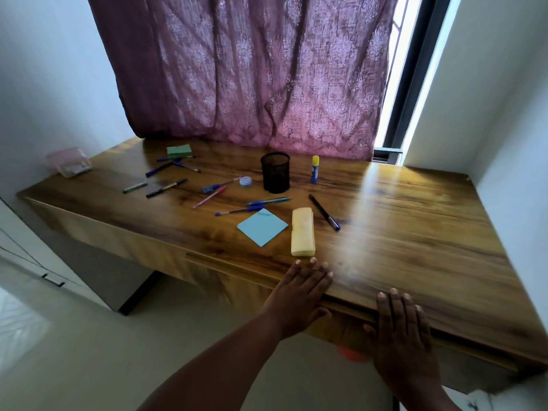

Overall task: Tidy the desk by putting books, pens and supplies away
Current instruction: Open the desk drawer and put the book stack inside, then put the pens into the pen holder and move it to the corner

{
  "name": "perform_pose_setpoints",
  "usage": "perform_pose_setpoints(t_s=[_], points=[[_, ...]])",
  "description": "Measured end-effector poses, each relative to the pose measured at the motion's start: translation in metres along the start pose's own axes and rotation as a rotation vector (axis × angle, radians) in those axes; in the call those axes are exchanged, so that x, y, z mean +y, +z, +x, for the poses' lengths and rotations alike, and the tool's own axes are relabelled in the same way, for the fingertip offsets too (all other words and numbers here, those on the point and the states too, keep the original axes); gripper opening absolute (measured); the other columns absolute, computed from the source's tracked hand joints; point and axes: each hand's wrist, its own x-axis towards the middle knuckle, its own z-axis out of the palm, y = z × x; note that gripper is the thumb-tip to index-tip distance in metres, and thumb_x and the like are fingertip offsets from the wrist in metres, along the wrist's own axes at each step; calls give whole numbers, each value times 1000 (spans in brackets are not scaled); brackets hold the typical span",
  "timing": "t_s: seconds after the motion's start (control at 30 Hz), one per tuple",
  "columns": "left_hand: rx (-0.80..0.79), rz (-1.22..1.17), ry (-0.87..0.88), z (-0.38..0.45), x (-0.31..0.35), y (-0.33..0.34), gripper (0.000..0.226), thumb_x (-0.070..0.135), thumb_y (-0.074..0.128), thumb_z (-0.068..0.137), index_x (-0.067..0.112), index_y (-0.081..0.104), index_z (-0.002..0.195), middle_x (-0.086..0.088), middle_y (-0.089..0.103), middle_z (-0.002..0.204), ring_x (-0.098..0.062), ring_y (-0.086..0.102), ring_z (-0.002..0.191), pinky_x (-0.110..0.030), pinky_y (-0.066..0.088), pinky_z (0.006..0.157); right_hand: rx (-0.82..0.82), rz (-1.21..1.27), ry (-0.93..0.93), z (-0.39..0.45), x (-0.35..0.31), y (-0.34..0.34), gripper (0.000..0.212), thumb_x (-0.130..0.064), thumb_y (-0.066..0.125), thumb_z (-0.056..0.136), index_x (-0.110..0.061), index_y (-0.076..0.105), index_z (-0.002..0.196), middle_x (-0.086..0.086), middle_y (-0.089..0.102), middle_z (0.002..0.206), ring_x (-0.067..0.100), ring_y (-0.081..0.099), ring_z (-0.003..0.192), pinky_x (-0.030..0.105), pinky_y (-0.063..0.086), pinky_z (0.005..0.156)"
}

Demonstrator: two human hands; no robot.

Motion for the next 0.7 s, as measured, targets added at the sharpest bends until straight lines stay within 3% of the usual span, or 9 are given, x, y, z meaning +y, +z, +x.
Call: perform_pose_setpoints(t_s=[0.23, 0.37, 0.5, 0.57, 0.63, 0.7], points=[[-33, -53, -3, 1, 2, -3, 57, 38, 29, 92, 18, 36, 145, -3, 43, 149, -23, 40, 138, -43, 30, 111, 63, -4, 8, 7, -3, 5, 51, -33, 41, 91, 6, 53, 122, 32, 54, 126, 45, 49, 119, 49, 30, 106], [-17, -91, 75, 0, -4, -1, 57, 22, 34, 90, 16, 32, 146, -5, 42, 149, -24, 41, 136, -40, 38, 108, 82, -49, 23, 11, -2, 12, 44, -34, 34, 96, 2, 52, 115, 31, 61, 115, 46, 60, 105, 50, 38, 97], [-27, -138, 257, 12, -29, -17, 56, 10, 50, 95, 8, 30, 147, -15, 37, 150, -33, 40, 136, -46, 44, 103, 126, -39, 0, 16, -12, 9, 48, -41, 30, 97, -2, 55, 111, 27, 65, 106, 39, 58, 99, 50, 43, 85], [-46, -128, 354, 16, -42, -26, 51, 10, 45, 98, 5, 30, 147, -18, 37, 150, -36, 42, 134, -49, 49, 96, 129, -8, -27, 25, -18, 3, 50, -43, 26, 98, -3, 54, 109, 24, 59, 110, 37, 52, 98, 46, 40, 90], [-86, -114, 424, 18, -50, -30, 51, 9, 41, 100, 5, 26, 148, -19, 32, 152, -36, 38, 136, -50, 48, 98, 101, 26, 7, 36, -23, -7, 49, -46, 26, 97, -6, 53, 109, 19, 51, 115, 35, 50, 101, 36, 29, 108], [-150, -145, 494, 17, -59, -37, 52, 7, 42, 100, 5, 25, 149, -18, 29, 154, -36, 36, 138, -51, 43, 100, 9, 51, 79, 41, -26, -20, 43, -44, 37, 91, -11, 53, 112, 15, 49, 120, 29, 44, 126, 30, 16, 113]])
